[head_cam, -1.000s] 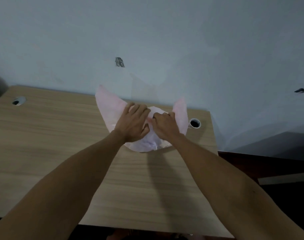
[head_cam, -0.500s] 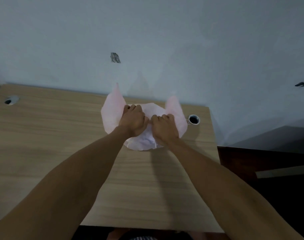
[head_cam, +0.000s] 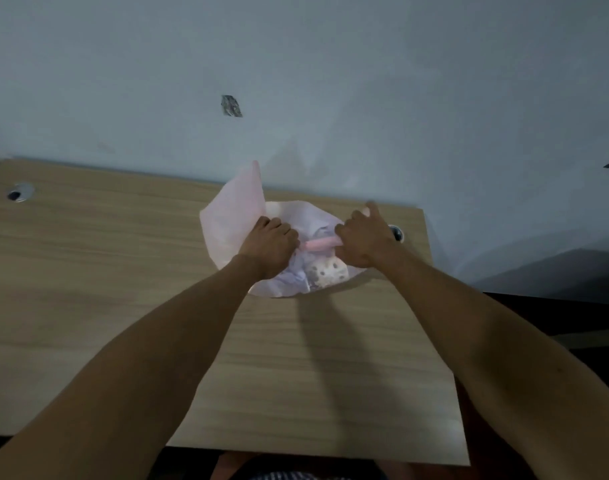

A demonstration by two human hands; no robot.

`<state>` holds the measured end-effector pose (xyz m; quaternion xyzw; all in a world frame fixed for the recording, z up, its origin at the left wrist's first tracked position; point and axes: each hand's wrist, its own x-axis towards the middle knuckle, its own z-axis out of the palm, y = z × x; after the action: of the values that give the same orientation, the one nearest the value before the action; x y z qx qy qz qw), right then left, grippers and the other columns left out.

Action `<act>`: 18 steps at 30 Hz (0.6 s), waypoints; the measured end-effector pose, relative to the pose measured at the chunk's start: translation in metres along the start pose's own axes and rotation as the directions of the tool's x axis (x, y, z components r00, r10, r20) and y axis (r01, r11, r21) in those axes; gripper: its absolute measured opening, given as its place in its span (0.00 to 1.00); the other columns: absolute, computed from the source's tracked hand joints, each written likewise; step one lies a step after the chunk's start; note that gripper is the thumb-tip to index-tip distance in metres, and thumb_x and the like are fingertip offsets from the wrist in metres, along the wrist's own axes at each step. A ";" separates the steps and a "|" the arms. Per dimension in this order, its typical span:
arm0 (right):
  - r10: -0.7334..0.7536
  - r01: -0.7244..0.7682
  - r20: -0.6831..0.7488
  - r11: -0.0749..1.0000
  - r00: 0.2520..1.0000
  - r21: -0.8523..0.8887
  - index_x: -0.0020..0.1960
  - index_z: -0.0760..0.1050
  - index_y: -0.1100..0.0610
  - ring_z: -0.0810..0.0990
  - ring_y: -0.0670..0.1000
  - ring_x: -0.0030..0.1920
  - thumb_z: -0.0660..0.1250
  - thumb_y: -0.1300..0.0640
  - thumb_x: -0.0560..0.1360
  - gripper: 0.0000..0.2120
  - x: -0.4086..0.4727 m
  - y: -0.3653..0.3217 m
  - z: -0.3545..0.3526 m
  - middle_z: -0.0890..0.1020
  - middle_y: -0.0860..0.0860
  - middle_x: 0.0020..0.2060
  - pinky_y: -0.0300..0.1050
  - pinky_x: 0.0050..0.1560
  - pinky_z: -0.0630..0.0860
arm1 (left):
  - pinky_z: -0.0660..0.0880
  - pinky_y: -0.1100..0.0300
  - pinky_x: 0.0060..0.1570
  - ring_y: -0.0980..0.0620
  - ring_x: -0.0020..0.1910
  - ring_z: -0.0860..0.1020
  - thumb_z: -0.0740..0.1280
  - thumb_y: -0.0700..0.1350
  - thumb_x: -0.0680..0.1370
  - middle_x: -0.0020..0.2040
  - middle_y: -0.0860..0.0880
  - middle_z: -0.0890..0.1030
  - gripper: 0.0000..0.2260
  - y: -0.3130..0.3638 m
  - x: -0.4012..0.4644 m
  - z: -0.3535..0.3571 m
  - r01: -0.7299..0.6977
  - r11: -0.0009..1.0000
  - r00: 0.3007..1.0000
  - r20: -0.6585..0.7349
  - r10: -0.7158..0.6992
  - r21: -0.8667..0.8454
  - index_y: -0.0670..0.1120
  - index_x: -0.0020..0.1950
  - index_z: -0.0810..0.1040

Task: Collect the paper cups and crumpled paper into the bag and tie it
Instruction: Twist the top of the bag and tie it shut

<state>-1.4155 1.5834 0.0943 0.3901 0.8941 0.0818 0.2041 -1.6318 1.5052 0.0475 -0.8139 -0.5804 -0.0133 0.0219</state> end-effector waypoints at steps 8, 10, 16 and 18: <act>-0.006 -0.072 0.091 0.563 0.996 0.824 0.50 0.82 0.54 0.82 0.53 0.50 0.78 0.46 0.69 0.16 0.010 0.021 -0.027 0.83 0.52 0.49 0.44 0.45 0.75 | 0.64 0.52 0.61 0.42 0.59 0.75 0.62 0.47 0.81 0.56 0.46 0.81 0.10 0.017 0.020 0.006 0.144 0.989 0.980 0.136 -0.145 0.015 0.48 0.57 0.81; 0.052 -0.063 0.053 0.224 0.997 0.973 0.56 0.82 0.52 0.81 0.46 0.58 0.79 0.51 0.69 0.17 0.009 0.006 -0.022 0.83 0.49 0.60 0.40 0.55 0.76 | 0.64 0.52 0.63 0.42 0.60 0.75 0.61 0.46 0.81 0.58 0.46 0.80 0.11 0.021 0.024 0.008 0.131 0.991 0.980 0.146 -0.133 0.025 0.48 0.59 0.80; 0.353 -0.095 0.183 -0.251 0.918 0.963 0.40 0.82 0.59 0.78 0.49 0.38 0.73 0.56 0.75 0.08 0.019 -0.038 -0.003 0.82 0.51 0.36 0.43 0.43 0.74 | 0.64 0.50 0.63 0.41 0.57 0.75 0.61 0.46 0.81 0.56 0.44 0.80 0.12 0.019 0.014 0.011 0.061 0.998 0.993 0.100 -0.061 0.008 0.46 0.60 0.80; 0.419 -0.124 0.153 -0.097 0.895 0.988 0.45 0.81 0.60 0.78 0.50 0.40 0.71 0.55 0.73 0.07 0.029 -0.045 0.001 0.82 0.52 0.39 0.45 0.44 0.76 | 0.65 0.48 0.63 0.42 0.54 0.76 0.63 0.48 0.79 0.52 0.45 0.81 0.10 0.016 0.002 0.006 -0.003 1.000 0.999 -0.051 0.004 0.021 0.46 0.54 0.81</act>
<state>-1.4628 1.5736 0.0710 0.5784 0.5934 -0.5000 -0.2514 -1.6163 1.5024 0.0410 -0.8141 -0.5783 -0.0282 0.0452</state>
